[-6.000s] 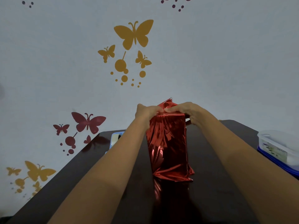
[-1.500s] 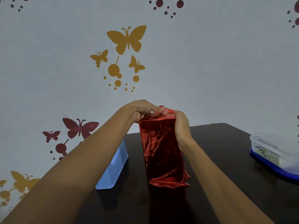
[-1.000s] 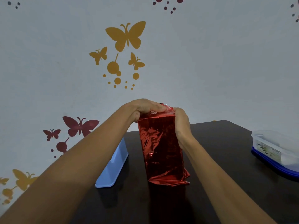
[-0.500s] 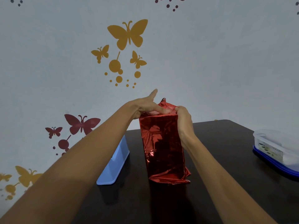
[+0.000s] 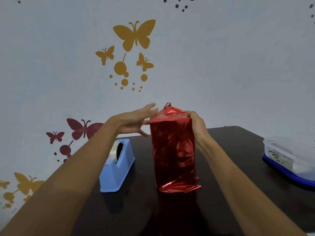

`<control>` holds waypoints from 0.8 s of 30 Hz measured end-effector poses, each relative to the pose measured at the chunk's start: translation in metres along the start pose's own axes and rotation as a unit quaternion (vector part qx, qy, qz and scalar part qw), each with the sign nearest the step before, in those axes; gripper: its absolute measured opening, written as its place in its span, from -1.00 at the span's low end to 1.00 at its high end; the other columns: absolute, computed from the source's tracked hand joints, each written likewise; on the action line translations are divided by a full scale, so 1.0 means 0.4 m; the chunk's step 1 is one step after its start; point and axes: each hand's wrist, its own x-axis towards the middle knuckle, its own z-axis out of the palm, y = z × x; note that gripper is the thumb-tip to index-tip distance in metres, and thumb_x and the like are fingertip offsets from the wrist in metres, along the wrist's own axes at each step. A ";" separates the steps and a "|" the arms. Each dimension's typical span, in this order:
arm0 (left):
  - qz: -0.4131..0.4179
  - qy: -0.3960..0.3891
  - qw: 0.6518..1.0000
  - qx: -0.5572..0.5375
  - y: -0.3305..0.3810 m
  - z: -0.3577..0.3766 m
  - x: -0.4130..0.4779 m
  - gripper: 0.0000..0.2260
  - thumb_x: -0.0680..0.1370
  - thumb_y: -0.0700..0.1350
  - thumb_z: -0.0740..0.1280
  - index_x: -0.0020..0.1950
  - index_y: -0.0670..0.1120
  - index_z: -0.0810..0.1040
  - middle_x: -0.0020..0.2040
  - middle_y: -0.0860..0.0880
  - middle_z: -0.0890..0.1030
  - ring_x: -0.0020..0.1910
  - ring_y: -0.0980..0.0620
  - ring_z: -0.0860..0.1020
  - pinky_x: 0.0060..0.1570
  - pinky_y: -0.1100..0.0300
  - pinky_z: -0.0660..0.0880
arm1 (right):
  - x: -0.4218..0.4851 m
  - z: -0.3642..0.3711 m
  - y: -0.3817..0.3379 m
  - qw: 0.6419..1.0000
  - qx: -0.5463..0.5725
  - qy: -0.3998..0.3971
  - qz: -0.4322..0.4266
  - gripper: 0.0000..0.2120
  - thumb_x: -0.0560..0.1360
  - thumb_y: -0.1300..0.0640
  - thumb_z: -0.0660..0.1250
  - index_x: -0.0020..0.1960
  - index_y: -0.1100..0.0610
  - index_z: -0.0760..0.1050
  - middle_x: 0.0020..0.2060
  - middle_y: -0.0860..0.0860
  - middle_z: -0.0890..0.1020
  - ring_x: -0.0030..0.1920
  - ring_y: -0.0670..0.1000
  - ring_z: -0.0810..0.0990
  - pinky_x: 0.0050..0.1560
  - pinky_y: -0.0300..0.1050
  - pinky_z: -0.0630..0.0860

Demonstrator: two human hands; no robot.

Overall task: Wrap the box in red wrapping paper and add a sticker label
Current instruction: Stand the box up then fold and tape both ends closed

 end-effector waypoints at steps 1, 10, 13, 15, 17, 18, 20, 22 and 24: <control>0.005 -0.019 1.000 0.011 -0.029 0.000 -0.022 0.10 0.12 0.28 0.56 0.53 0.18 0.05 0.44 0.10 0.31 0.41 0.03 0.30 0.33 -0.25 0.26 | 0.005 -0.007 -0.006 1.000 0.011 -0.016 0.018 -0.81 0.53 0.02 0.11 -0.17 0.06 0.42 -0.28 0.06 0.46 -0.29 0.03 0.43 -0.24 -0.14 0.39; 0.079 0.402 0.912 0.008 -0.071 0.250 -0.006 -0.01 0.29 0.09 0.56 0.51 -0.06 0.00 0.25 -0.03 0.52 0.22 -0.09 0.51 0.21 -0.06 0.46 | -0.030 0.052 -0.047 0.965 -0.191 0.100 -0.152 -0.34 0.54 -0.30 -0.02 -0.08 0.26 0.54 -0.16 0.16 0.63 -0.11 0.14 0.60 -0.03 0.03 0.47; 0.086 0.407 0.908 0.038 -0.074 0.318 0.009 0.00 0.45 -0.12 0.45 0.52 0.08 -0.31 0.20 -0.04 0.55 0.12 -0.06 0.55 0.10 0.00 0.50 | -0.032 0.037 -0.062 0.963 -0.249 -0.024 -0.097 -0.45 0.44 -0.40 0.12 -0.05 0.10 0.47 -0.11 0.01 0.50 -0.11 -0.01 0.51 -0.07 -0.14 0.40; 0.118 0.376 0.919 0.015 -0.088 0.337 -0.003 -0.10 0.52 -0.26 0.33 0.51 0.13 -0.32 0.18 -0.01 0.56 0.01 0.07 0.59 0.00 0.14 0.54 | -0.029 0.002 -0.049 0.959 -0.268 -0.056 -0.071 -0.25 0.33 -0.27 0.40 0.37 0.07 0.27 0.16 0.01 0.34 0.16 -0.01 0.42 0.11 -0.14 0.38; 0.160 0.323 0.930 -0.073 -0.096 0.328 -0.025 -0.18 0.52 -0.37 0.28 0.51 0.16 -0.14 0.13 -0.01 0.59 -0.10 0.19 0.61 -0.07 0.28 0.55 | -0.021 -0.040 -0.026 0.953 -0.285 -0.016 -0.104 -0.07 0.23 -0.05 0.58 0.44 0.07 0.15 0.19 0.01 0.31 0.15 -0.02 0.39 0.12 -0.18 0.37; 0.176 0.317 0.927 -0.100 -0.097 0.309 -0.037 -0.24 0.49 -0.38 0.31 0.47 0.15 -0.01 0.09 -0.01 0.60 -0.15 0.20 0.61 -0.11 0.31 0.54 | -0.017 -0.058 -0.018 0.953 -0.276 -0.006 -0.123 -0.08 0.21 0.04 0.60 0.42 0.09 0.18 0.19 0.02 0.37 0.13 -0.03 0.41 0.08 -0.22 0.39; 0.203 0.382 0.902 -0.001 -0.087 0.248 -0.057 -0.23 0.42 -0.25 0.47 0.48 0.06 0.11 0.16 0.02 0.53 -0.07 0.15 0.55 -0.05 0.27 0.50 | -0.003 -0.091 -0.014 0.957 -0.260 -0.036 -0.125 -0.13 0.22 0.13 0.60 0.40 0.12 0.24 0.19 0.03 0.46 0.11 -0.03 0.47 -0.02 -0.29 0.41; 0.210 0.365 0.893 0.159 -0.057 0.182 -0.069 -0.12 0.32 -0.05 0.57 0.50 0.06 0.14 0.25 0.07 0.41 0.15 0.12 0.43 0.15 0.19 0.40 | 0.016 -0.110 -0.026 0.958 -0.252 -0.091 -0.100 -0.14 0.22 0.18 0.59 0.41 0.11 0.25 0.18 0.02 0.49 0.10 -0.05 0.51 -0.01 -0.30 0.41; 0.205 0.265 0.916 0.218 -0.001 0.140 -0.069 -0.28 0.30 -0.02 0.57 0.40 0.06 0.38 0.19 0.04 0.53 0.16 0.12 0.46 0.22 0.16 0.38 | 0.029 -0.114 -0.034 0.953 -0.258 -0.138 -0.084 -0.13 0.22 0.22 0.59 0.42 0.10 0.24 0.14 -0.01 0.51 0.08 -0.09 0.53 -0.01 -0.31 0.43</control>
